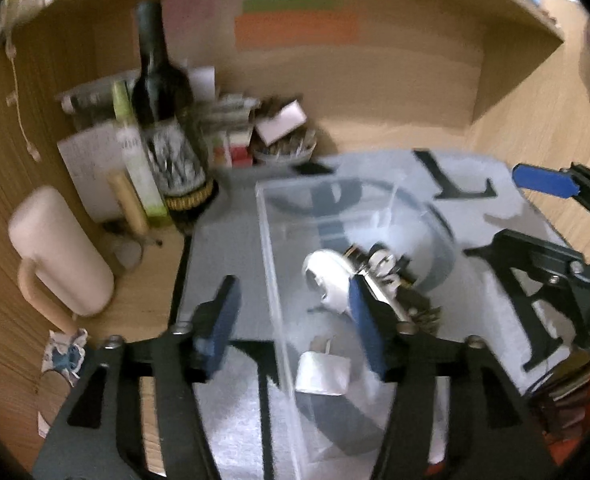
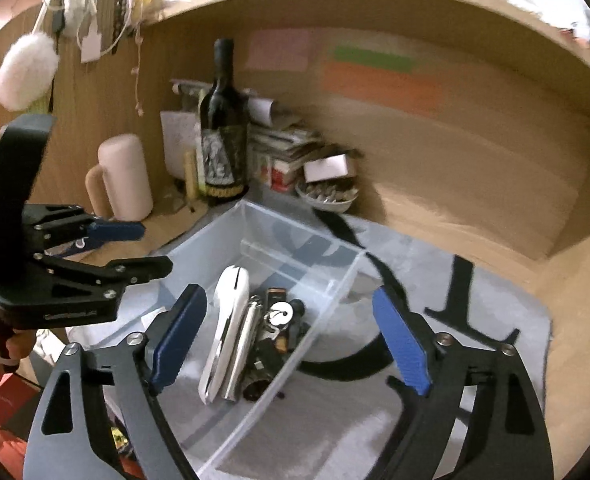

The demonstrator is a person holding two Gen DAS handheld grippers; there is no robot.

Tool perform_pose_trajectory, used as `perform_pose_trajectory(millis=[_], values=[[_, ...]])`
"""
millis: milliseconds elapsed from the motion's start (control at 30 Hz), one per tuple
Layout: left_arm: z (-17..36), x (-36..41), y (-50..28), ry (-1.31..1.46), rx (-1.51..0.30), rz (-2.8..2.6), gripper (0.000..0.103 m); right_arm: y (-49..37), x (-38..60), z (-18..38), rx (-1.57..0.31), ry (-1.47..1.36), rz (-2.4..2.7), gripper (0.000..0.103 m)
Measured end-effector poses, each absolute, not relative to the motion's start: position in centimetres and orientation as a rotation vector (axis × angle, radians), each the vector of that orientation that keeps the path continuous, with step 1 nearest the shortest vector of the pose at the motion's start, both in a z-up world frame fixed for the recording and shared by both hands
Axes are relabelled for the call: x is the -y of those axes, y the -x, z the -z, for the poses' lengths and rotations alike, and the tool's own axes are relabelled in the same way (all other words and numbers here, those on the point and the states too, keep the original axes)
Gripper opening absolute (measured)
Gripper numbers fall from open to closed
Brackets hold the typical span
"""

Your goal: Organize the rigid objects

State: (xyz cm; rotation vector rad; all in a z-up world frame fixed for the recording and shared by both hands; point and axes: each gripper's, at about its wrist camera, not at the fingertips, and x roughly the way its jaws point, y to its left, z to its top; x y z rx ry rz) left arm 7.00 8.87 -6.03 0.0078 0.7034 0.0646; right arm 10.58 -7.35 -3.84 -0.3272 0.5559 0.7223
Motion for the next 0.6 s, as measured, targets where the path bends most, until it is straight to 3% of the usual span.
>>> perform_pose_trajectory(millis=[233,367,600], values=[[2.8,-6.3,-3.9,-0.030,-0.541,-0.050,0.090,-8.4,10.4,1.7,-0.473,0.264,-0.659,0.103],[1.4,-4.8,-2.1,-0.024,-0.446,-0.050,0.099,-6.5,12.3,0.4,-0.403,0.246,-0.614,0.103],[-0.1,-2.8,0.5,0.008,-0.317,-0.031,0.103,-3.9,14.9,-0.4,-0.324,0.216,-0.558,0.103]])
